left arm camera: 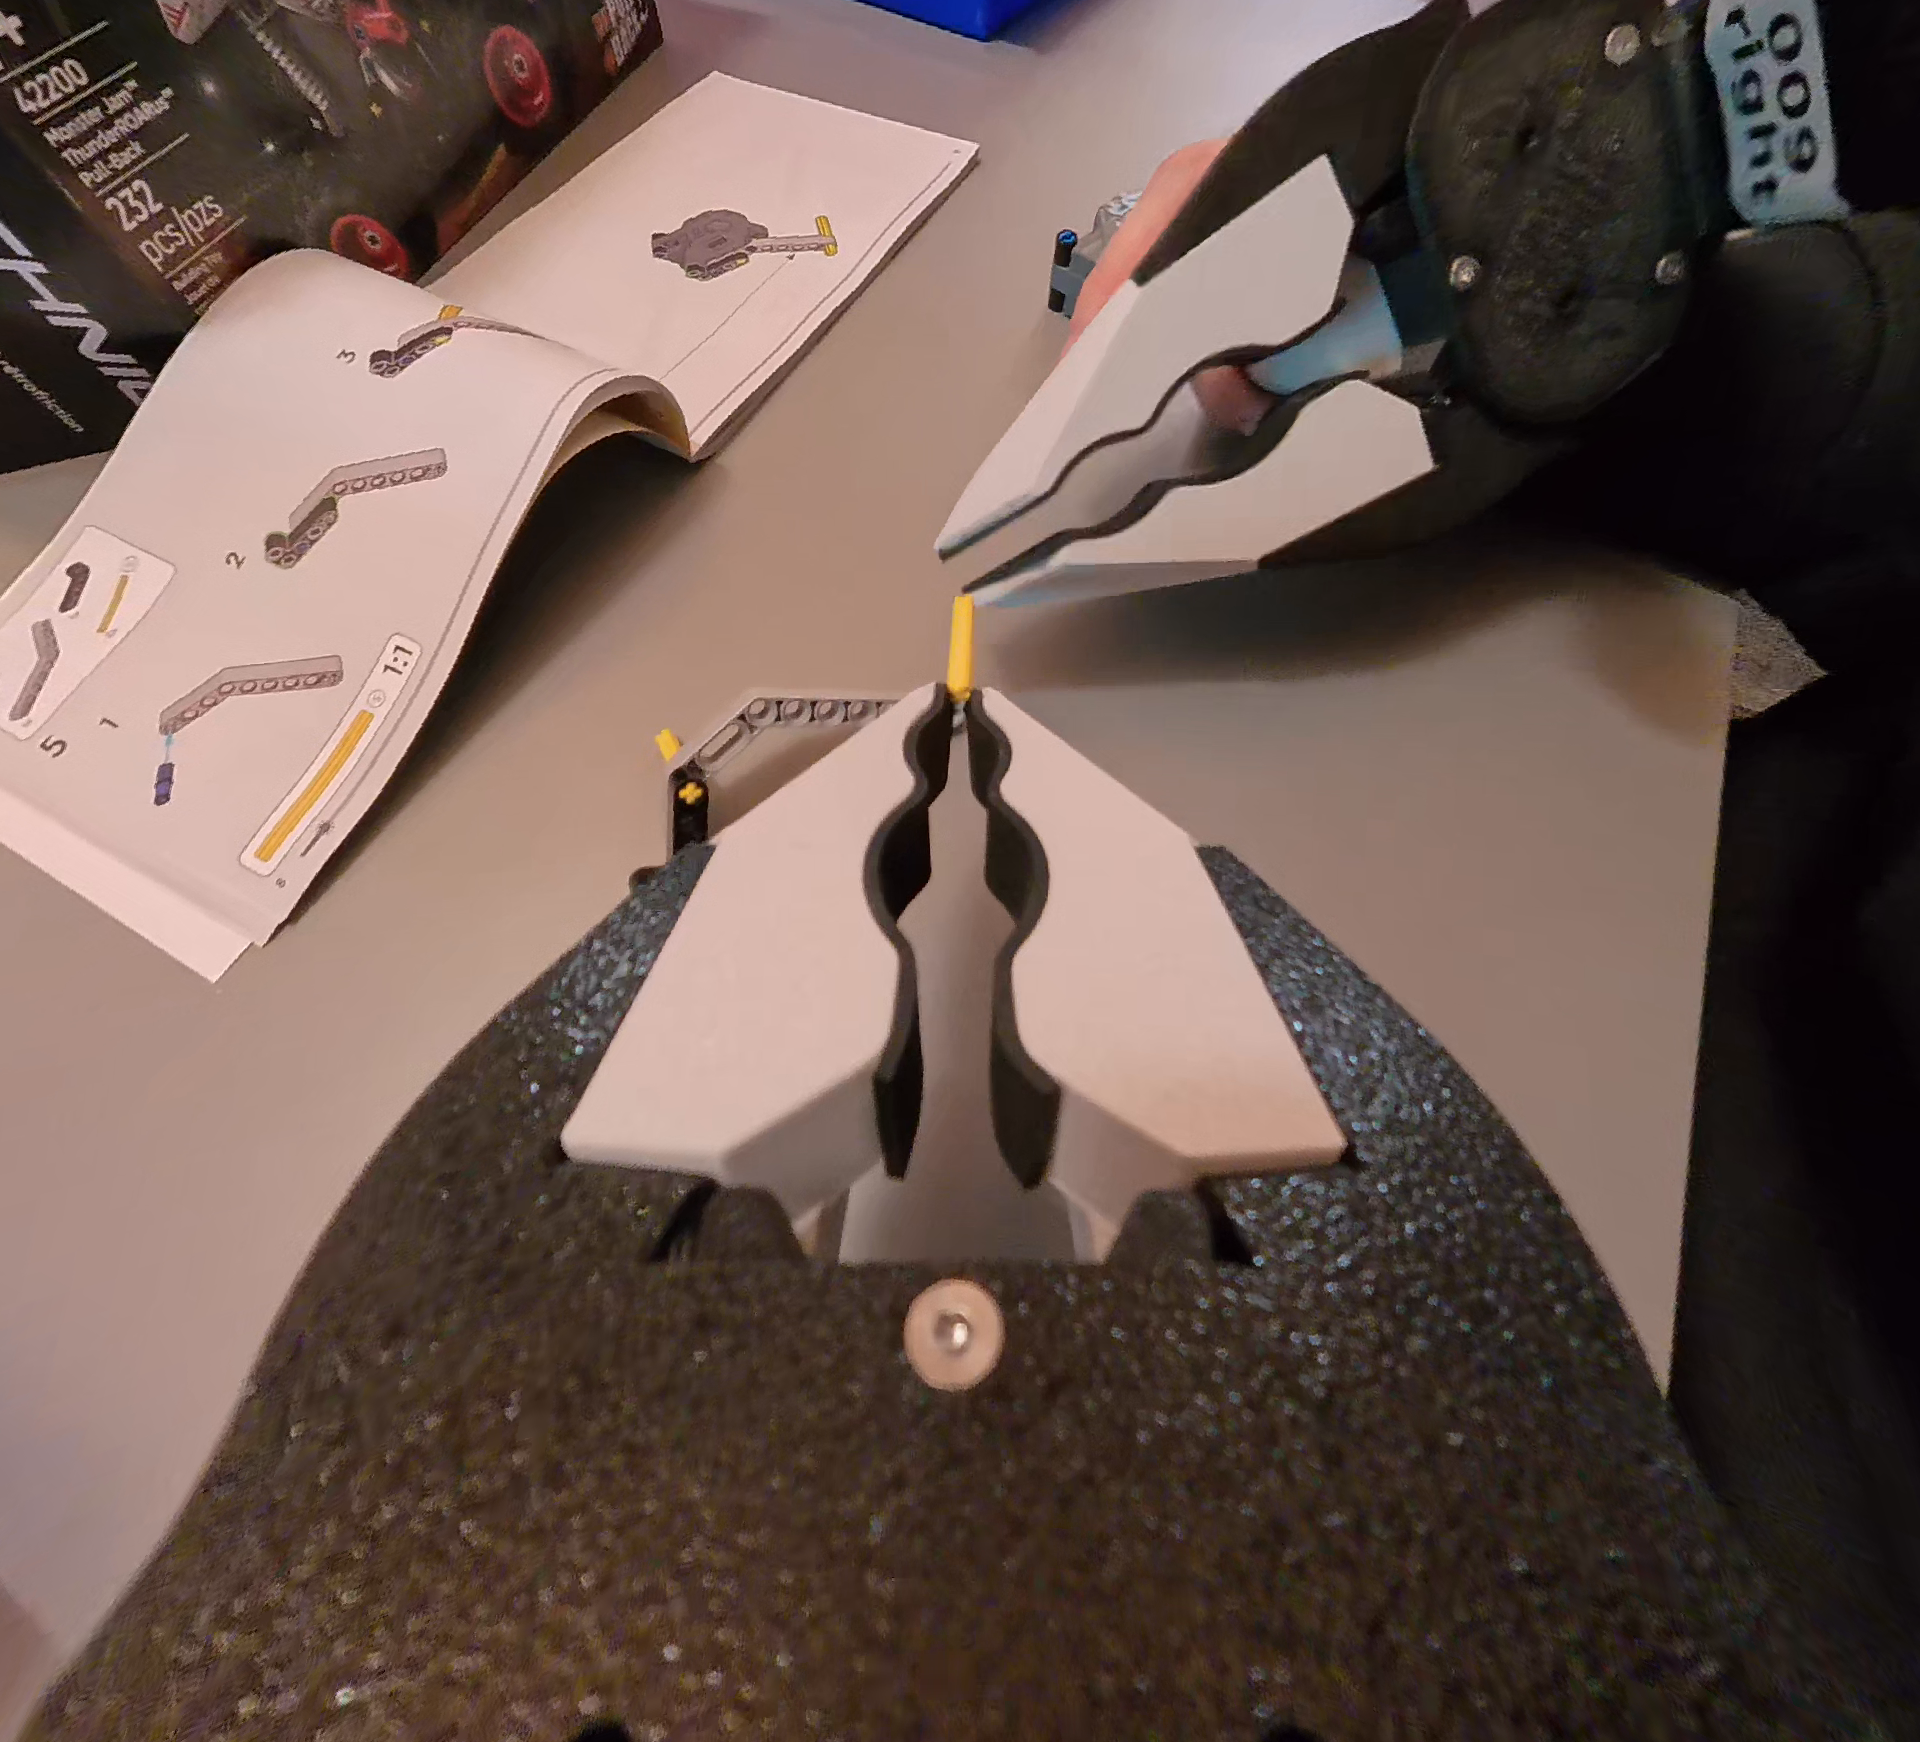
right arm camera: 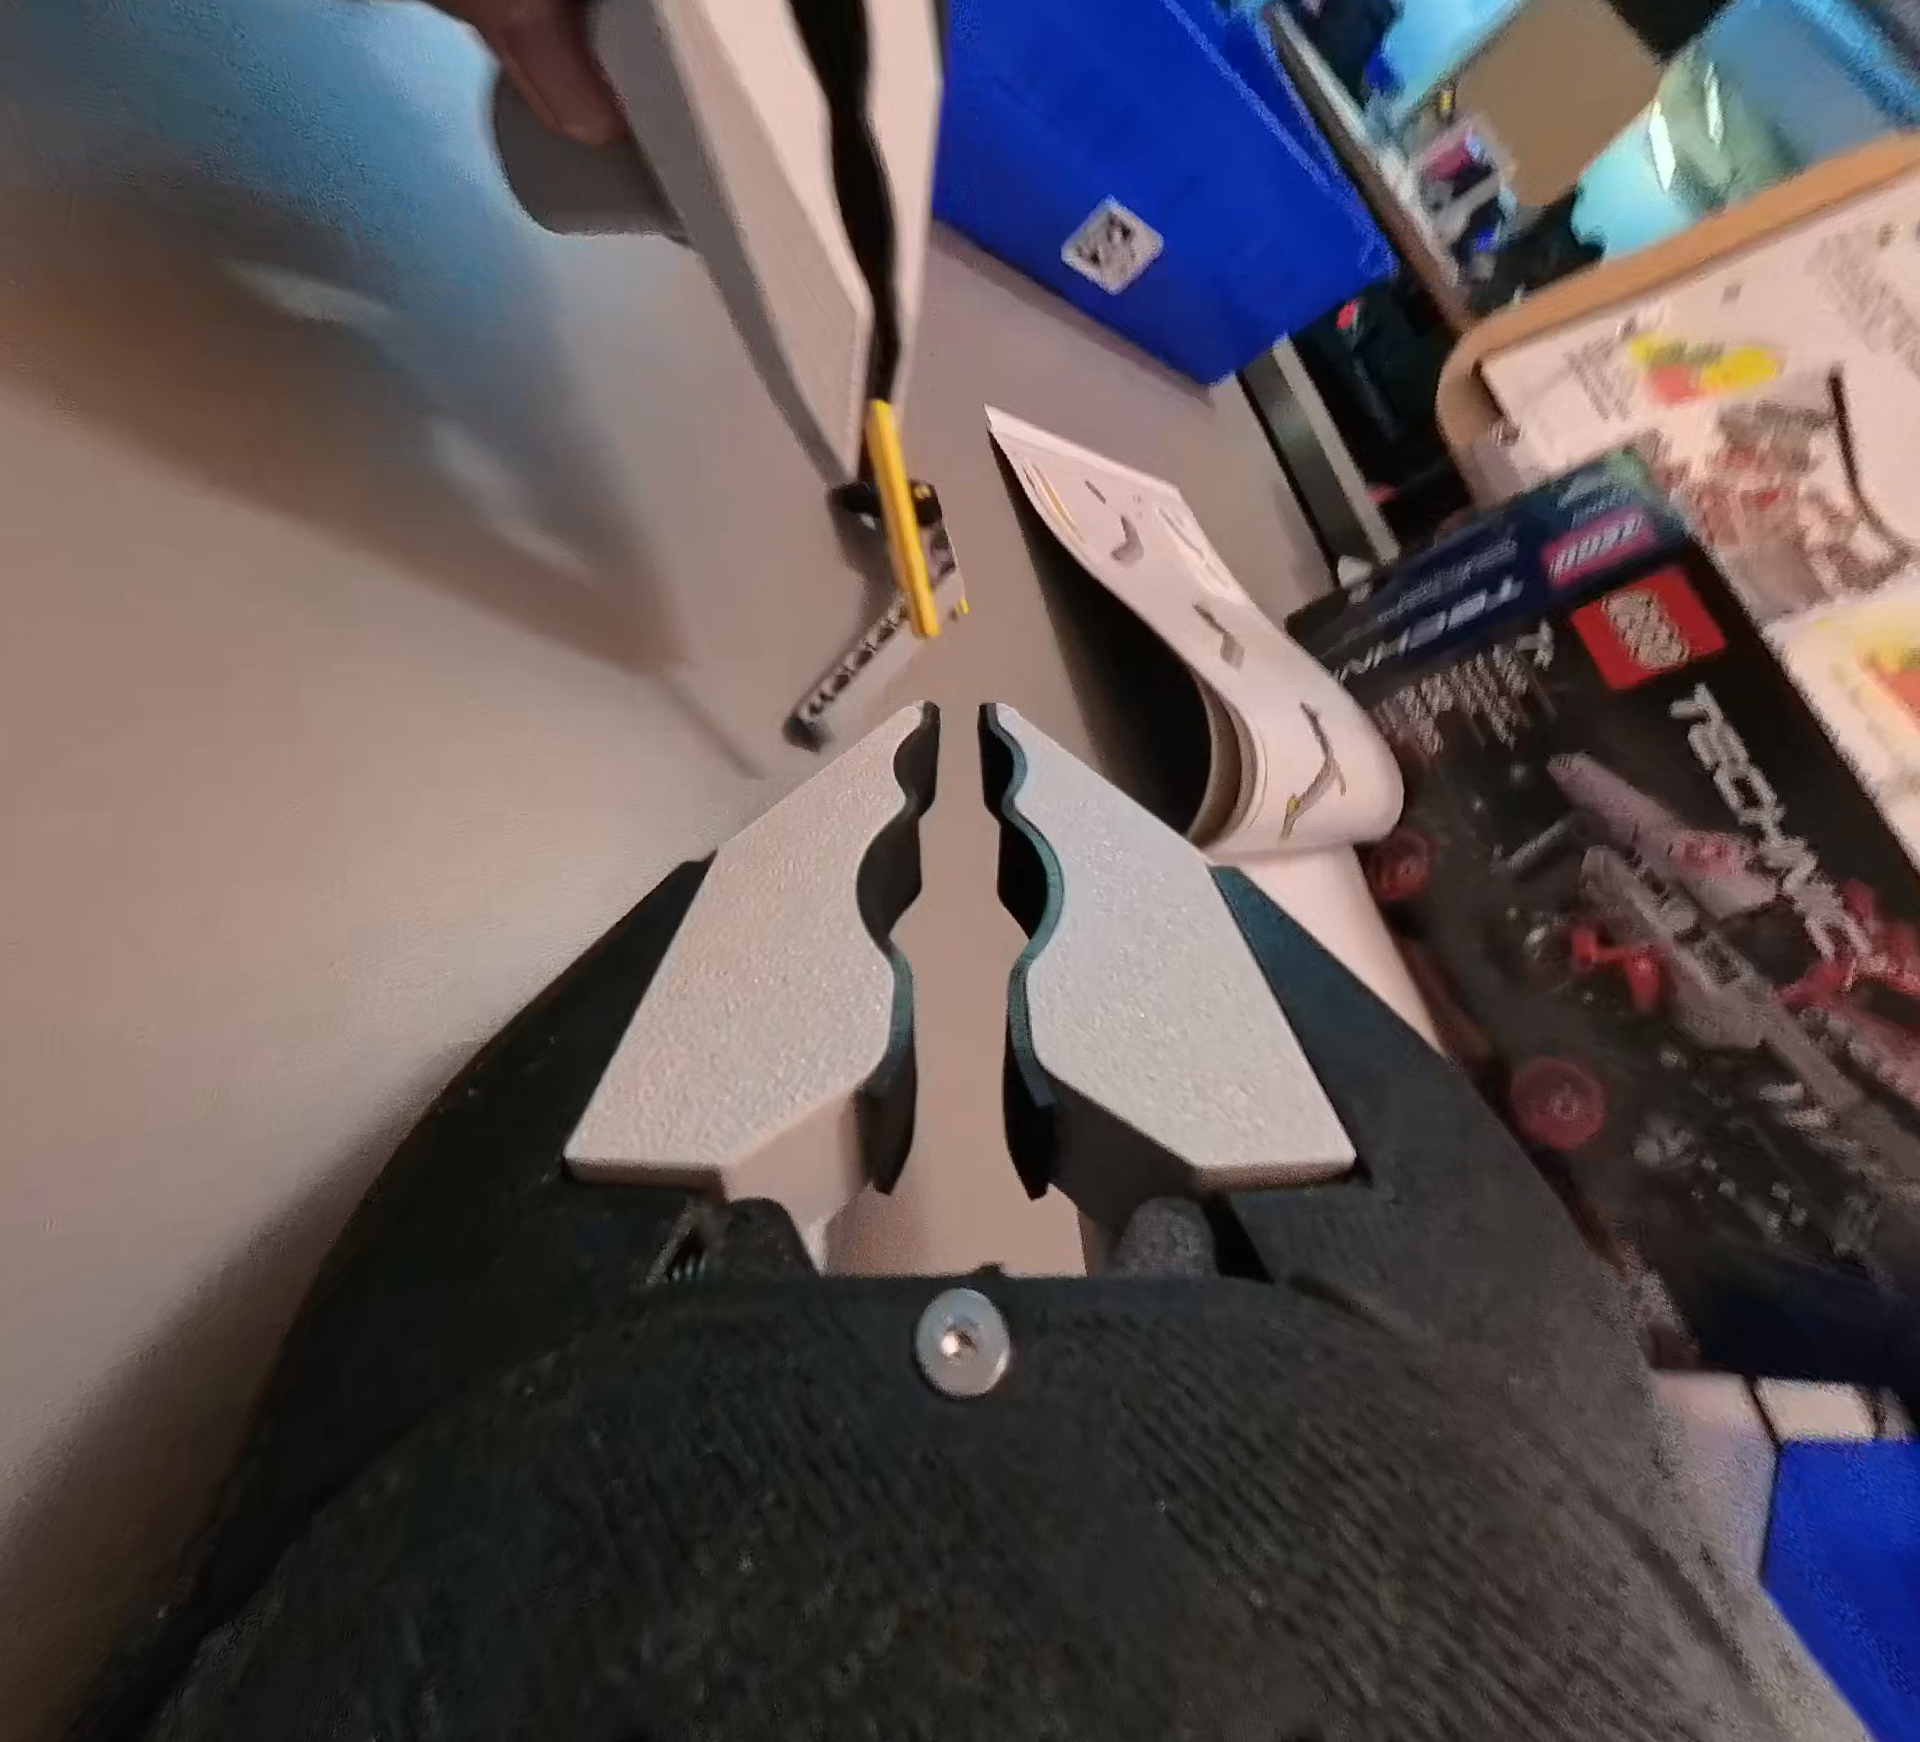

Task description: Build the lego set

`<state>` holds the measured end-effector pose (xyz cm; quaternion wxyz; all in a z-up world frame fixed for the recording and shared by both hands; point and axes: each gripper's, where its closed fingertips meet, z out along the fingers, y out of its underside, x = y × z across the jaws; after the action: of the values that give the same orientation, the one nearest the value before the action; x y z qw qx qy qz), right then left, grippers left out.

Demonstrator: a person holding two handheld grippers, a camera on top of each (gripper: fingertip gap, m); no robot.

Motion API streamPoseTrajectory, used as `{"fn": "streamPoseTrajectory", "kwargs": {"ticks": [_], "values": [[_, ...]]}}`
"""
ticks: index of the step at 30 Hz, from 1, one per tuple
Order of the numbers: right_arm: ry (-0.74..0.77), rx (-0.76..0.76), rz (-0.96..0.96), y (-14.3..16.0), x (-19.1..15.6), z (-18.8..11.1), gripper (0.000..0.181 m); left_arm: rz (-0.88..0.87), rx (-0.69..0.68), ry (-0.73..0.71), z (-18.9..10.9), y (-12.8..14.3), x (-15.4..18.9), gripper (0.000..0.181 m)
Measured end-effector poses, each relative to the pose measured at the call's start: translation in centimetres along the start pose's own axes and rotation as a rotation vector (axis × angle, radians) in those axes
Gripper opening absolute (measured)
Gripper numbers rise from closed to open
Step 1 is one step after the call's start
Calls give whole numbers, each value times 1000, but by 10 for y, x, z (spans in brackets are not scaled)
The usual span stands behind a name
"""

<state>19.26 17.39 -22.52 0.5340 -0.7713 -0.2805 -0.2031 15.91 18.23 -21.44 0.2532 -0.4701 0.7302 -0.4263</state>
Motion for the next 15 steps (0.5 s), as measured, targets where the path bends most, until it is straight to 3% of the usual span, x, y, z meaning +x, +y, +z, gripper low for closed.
{"fn": "streamPoseTrajectory", "kwargs": {"ticks": [1, 7, 10, 15], "values": [[-5, -48, 37, 5, 1, 1, 6, 5, -6, -2, 0, 2, 0, 0], [-173, -261, 304, 19, -14, 2, 37, 36, -39, -37, -3, 8, -4, 0], [-297, -247, 470, 13, -21, 2, 50, 56, -61, -56, -2, 12, -5, 0], [-484, -187, 787, 16, -15, 8, 51, 84, -84, -63, 0, 20, 1, 0]]}}
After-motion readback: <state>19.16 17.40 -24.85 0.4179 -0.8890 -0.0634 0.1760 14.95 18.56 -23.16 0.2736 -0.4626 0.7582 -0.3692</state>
